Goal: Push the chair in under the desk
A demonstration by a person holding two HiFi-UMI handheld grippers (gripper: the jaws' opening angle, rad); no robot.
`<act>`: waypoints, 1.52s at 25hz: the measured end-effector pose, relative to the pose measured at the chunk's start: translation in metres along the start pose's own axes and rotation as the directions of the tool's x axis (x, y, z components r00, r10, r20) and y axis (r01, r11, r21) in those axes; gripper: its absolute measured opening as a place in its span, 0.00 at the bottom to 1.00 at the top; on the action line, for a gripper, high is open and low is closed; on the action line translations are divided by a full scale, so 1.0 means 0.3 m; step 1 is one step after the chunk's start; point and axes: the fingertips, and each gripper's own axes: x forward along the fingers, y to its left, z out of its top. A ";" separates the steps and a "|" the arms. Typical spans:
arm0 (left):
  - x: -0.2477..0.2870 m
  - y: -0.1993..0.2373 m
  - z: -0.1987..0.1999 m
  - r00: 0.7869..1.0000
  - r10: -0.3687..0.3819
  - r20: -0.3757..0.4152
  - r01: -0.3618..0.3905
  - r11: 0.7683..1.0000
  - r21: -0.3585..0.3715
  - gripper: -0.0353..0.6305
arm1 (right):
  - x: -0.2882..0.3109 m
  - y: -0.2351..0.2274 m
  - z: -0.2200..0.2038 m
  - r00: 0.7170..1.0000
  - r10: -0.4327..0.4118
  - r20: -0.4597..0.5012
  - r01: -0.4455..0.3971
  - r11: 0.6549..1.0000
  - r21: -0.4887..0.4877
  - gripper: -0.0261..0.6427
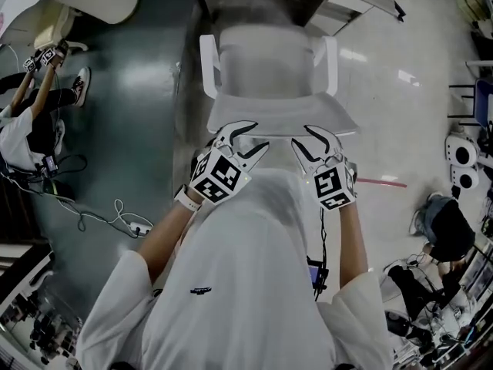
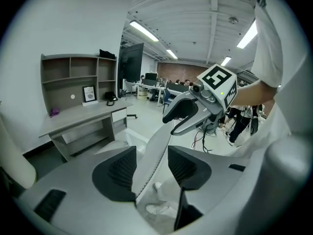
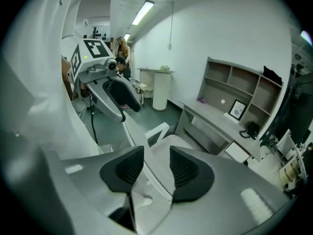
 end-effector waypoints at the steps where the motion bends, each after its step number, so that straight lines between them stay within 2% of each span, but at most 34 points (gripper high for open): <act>1: 0.010 0.001 -0.028 1.000 -0.001 -0.023 0.001 1.000 0.004 0.34 | 0.015 0.011 -0.021 1.000 0.014 -0.025 -0.014 1.000 -0.013 0.30; 4: 0.037 0.000 -0.103 0.995 -0.006 -0.099 0.010 0.999 0.042 0.37 | 0.050 0.045 -0.081 0.992 0.060 -0.108 -0.068 0.995 -0.073 0.33; 7: 0.076 0.001 -0.144 0.985 0.013 -0.172 0.007 0.993 0.117 0.37 | 0.076 0.047 -0.136 0.982 0.081 -0.168 -0.102 0.987 -0.124 0.34; 10: 0.119 0.010 -0.181 0.968 0.047 -0.247 0.002 0.981 0.194 0.37 | 0.101 0.039 -0.174 0.976 0.073 -0.206 -0.112 0.977 -0.182 0.34; 14: 0.152 0.038 -0.223 0.942 0.087 -0.324 -0.005 0.970 0.245 0.37 | 0.141 0.034 -0.198 0.969 0.080 -0.232 -0.129 0.970 -0.206 0.29; 16: 0.167 0.042 -0.232 0.935 0.087 -0.343 0.007 0.964 0.265 0.32 | 0.142 0.030 -0.207 0.967 0.087 -0.240 -0.138 0.969 -0.207 0.29; 21: 0.170 0.037 -0.243 0.931 0.064 -0.360 0.042 0.959 0.279 0.26 | 0.151 0.035 -0.207 0.966 0.100 -0.239 -0.155 0.963 -0.222 0.27; 25: 0.180 0.050 -0.238 0.930 0.068 -0.360 0.047 0.952 0.301 0.25 | 0.158 0.022 -0.205 0.970 0.093 -0.227 -0.144 0.965 -0.218 0.27; 28: 0.190 0.074 -0.229 0.935 0.089 -0.343 0.026 0.948 0.318 0.25 | 0.171 0.002 -0.197 0.975 0.079 -0.208 -0.126 0.968 -0.218 0.27; 34: 0.195 0.179 -0.209 0.938 0.122 -0.325 -0.023 0.955 0.295 0.27 | 0.235 -0.050 -0.142 0.981 0.064 -0.184 -0.104 0.971 -0.216 0.26; 38: 0.200 0.263 -0.186 0.941 0.139 -0.308 -0.041 0.951 0.305 0.27 | 0.282 -0.096 -0.096 0.984 0.051 -0.168 -0.089 0.970 -0.225 0.26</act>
